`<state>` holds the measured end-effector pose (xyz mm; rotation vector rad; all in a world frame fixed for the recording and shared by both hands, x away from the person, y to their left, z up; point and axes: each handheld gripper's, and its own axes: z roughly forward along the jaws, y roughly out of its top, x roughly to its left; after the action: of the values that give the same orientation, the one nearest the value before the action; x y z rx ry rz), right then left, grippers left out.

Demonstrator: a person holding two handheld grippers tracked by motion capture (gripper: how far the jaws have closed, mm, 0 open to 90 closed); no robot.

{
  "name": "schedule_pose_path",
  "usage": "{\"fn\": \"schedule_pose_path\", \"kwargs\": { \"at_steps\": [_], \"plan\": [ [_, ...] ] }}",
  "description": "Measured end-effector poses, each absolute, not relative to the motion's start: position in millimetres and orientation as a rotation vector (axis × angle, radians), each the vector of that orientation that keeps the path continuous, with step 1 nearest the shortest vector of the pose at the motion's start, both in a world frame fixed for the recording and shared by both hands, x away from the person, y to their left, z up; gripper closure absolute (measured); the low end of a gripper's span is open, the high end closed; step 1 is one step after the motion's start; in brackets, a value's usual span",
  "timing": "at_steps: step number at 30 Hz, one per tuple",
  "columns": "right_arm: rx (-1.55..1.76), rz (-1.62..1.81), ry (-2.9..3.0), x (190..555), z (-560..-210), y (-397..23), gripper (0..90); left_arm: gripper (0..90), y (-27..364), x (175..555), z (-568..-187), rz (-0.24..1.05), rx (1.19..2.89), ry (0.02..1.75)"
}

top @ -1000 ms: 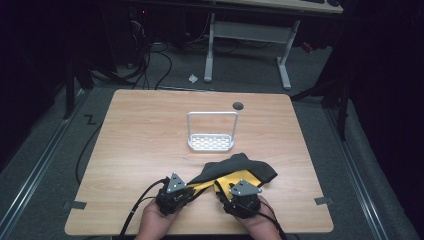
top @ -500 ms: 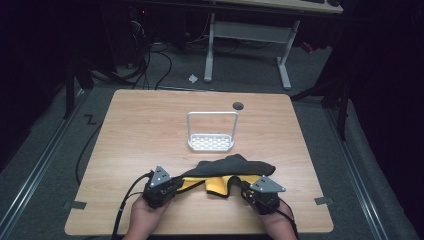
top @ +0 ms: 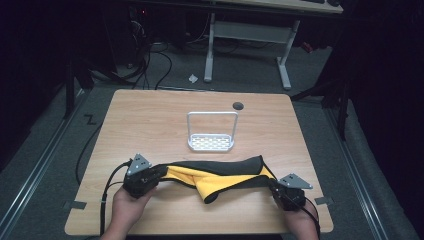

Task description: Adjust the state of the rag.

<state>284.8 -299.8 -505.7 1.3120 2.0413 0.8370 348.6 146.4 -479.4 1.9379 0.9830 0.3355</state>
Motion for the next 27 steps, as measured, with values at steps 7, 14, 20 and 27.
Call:
{"fn": "schedule_pose_path", "kwargs": {
  "at_steps": [7, 14, 20, 27],
  "plan": [
    [1.357, 0.761, 2.037, 288, -516, -317, 83.9, 82.3, 138, 375, -517, 0.32, 2.008, 1.054],
    [1.411, 0.849, 2.022, 285, -512, -318, 65.6, 63.0, 140, 347, -505, 0.28, 1.869, 1.035],
    [1.389, 0.925, 1.998, 279, -502, -314, 63.3, 65.9, 91, 332, -513, 0.163, 1.97, 0.923],
    [1.378, 0.956, 1.987, 275, -497, -315, 64.4, 65.9, 54, 343, -531, 0.155, 2.072, 0.922]
  ]
}}
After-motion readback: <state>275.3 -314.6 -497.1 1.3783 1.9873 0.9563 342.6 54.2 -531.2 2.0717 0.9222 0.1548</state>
